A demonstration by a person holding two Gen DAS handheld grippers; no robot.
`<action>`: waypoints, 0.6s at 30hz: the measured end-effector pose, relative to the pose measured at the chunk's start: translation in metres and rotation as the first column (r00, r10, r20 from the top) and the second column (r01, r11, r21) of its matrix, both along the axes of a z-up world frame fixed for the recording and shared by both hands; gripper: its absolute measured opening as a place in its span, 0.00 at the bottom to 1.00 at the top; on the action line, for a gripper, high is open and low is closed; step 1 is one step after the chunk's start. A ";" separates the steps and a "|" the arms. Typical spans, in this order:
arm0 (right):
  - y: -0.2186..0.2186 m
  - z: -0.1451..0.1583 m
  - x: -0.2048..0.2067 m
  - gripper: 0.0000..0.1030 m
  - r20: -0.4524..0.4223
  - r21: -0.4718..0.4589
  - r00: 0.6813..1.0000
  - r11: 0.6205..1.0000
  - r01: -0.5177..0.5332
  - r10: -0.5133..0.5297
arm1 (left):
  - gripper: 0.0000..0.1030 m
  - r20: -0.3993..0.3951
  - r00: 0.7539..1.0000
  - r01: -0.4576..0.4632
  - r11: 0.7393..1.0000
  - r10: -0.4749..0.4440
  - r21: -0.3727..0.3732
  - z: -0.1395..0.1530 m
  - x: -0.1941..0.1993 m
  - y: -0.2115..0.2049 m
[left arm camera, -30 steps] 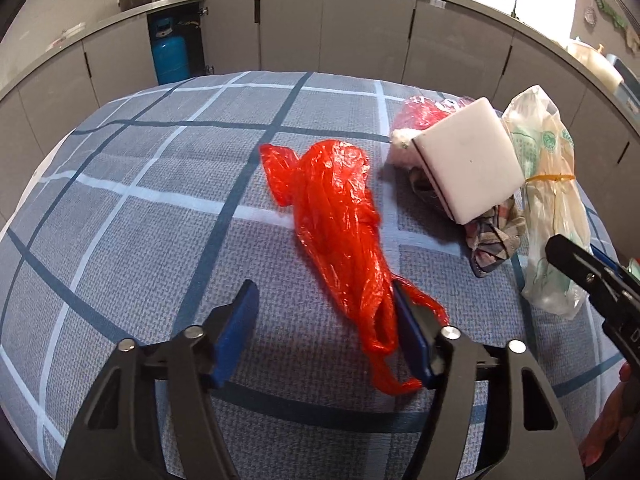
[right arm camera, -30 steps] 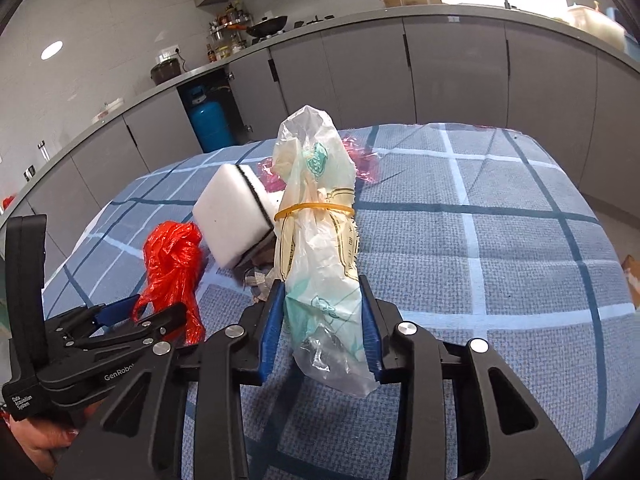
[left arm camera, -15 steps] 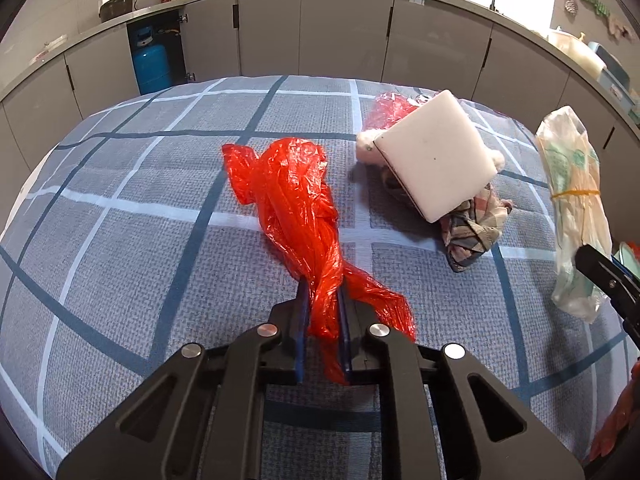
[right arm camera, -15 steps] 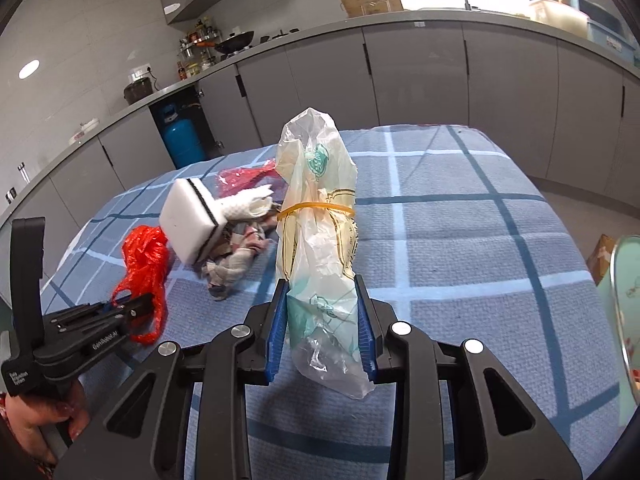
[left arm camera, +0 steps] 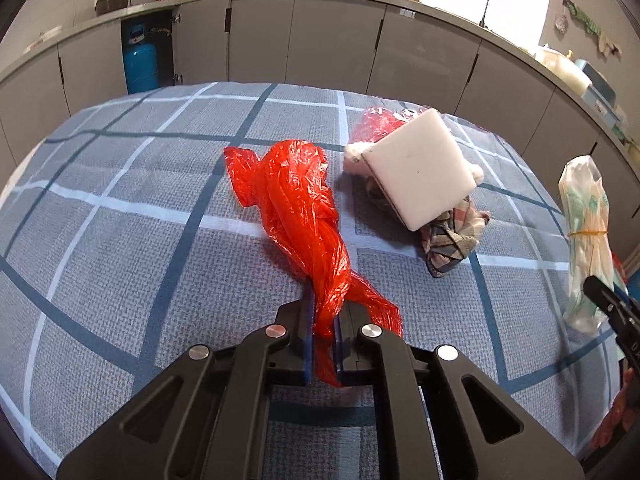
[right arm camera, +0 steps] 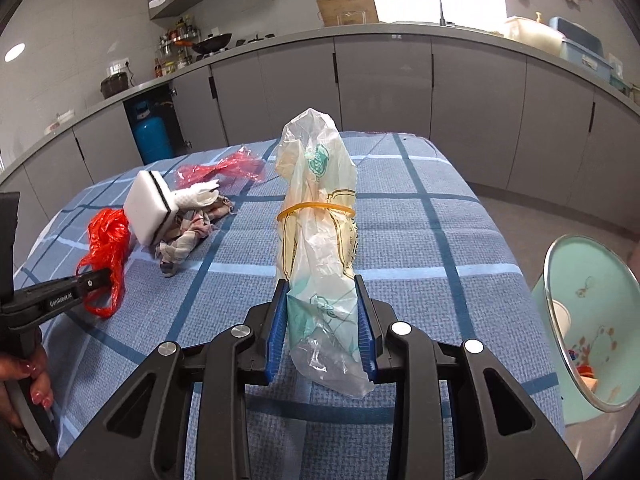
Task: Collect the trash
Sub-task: 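Carry both bags over the green bin and open both tools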
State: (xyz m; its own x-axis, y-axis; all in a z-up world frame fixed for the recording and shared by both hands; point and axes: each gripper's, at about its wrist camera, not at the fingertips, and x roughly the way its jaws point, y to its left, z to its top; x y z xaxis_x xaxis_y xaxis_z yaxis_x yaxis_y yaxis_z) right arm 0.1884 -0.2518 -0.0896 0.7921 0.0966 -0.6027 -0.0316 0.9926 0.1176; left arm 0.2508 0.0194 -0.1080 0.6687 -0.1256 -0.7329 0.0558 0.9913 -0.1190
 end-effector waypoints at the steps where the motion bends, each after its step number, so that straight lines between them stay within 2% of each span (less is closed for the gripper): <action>1: -0.002 0.000 -0.001 0.31 0.003 0.006 1.000 1.000 0.003 -0.003 | 0.07 0.013 1.000 0.001 1.000 -0.001 0.010 0.002 -0.002 -0.002; 6: -0.014 -0.004 -0.006 0.31 0.001 0.046 1.000 0.999 0.024 -0.024 | 0.07 0.083 0.997 -0.002 0.996 -0.005 0.086 0.012 -0.015 -0.014; 9: -0.017 -0.011 -0.008 0.31 -0.018 0.048 0.999 0.998 0.032 -0.031 | 0.07 0.111 0.994 0.000 0.991 -0.015 0.132 0.015 -0.019 -0.021; 12: -0.017 -0.009 -0.013 0.31 0.002 0.031 1.000 0.999 0.027 -0.027 | 0.07 0.137 0.990 0.002 0.985 -0.026 0.175 0.019 -0.025 -0.030; 14: -0.017 -0.008 -0.016 0.31 0.011 0.014 1.000 1.000 0.025 -0.025 | 0.07 0.141 0.989 0.008 0.983 -0.034 0.183 0.021 -0.027 -0.035; 18: -0.026 -0.007 -0.019 0.31 0.017 0.043 0.999 0.998 0.038 -0.039 | 0.07 0.137 0.989 0.037 0.984 -0.062 0.176 0.023 -0.035 -0.051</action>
State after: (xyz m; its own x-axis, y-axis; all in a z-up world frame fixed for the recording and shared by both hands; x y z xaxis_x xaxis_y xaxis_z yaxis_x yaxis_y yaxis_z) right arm 0.1693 -0.2780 -0.0968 0.8062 0.0912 -0.5846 0.0044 0.9871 0.1600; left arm 0.2161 -0.0313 -0.0855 0.7632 -0.0407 -0.6449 0.1089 0.9918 0.0663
